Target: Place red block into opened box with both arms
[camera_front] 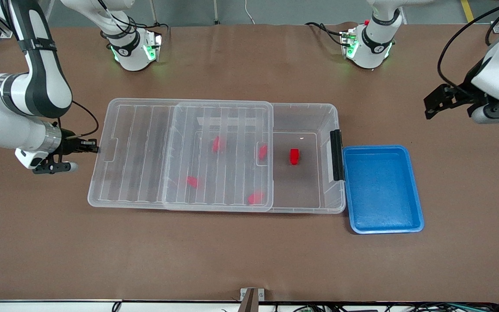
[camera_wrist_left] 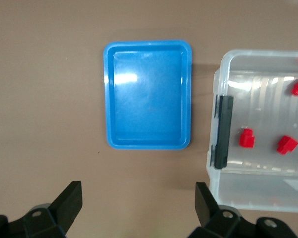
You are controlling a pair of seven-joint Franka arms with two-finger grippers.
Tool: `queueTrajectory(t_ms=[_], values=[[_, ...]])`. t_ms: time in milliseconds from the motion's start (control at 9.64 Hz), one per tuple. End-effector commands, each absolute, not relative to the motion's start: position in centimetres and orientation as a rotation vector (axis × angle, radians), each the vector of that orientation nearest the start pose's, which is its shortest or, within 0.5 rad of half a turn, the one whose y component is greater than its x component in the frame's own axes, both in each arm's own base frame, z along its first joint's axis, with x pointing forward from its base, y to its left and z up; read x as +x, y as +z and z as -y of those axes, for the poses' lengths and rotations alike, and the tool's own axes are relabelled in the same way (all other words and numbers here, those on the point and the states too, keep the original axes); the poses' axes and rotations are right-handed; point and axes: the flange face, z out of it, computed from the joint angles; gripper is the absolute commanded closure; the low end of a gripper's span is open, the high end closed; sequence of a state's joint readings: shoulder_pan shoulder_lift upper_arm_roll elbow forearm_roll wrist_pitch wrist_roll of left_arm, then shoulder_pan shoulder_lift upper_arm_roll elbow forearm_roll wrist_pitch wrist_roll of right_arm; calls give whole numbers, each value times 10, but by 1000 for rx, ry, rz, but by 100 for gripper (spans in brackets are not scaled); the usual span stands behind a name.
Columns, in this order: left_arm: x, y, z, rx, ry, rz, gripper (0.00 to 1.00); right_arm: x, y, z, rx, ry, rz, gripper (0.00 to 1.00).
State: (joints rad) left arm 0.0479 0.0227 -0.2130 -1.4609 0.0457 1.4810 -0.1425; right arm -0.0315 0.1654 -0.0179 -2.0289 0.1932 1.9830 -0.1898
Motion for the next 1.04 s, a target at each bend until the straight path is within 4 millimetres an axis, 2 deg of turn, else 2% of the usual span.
queueTrajectory(t_ms=[0, 207, 415, 830, 933], values=[[536, 637, 74, -3098, 101, -103, 0, 555, 351, 7, -2911, 268, 78, 100], [538, 636, 61, -3092, 102, -36, 0, 556, 349, -10, -2857, 267, 64, 100], [530, 652, 61, -3102, 67, -43, 0, 557, 343, -27, -2851, 287, 92, 100], [527, 652, 60, -3100, 85, -52, 0, 561, 336, -54, -2796, 286, 50, 100], [526, 654, 60, -3102, 81, -52, 0, 564, 331, -70, -2797, 304, 36, 100]])
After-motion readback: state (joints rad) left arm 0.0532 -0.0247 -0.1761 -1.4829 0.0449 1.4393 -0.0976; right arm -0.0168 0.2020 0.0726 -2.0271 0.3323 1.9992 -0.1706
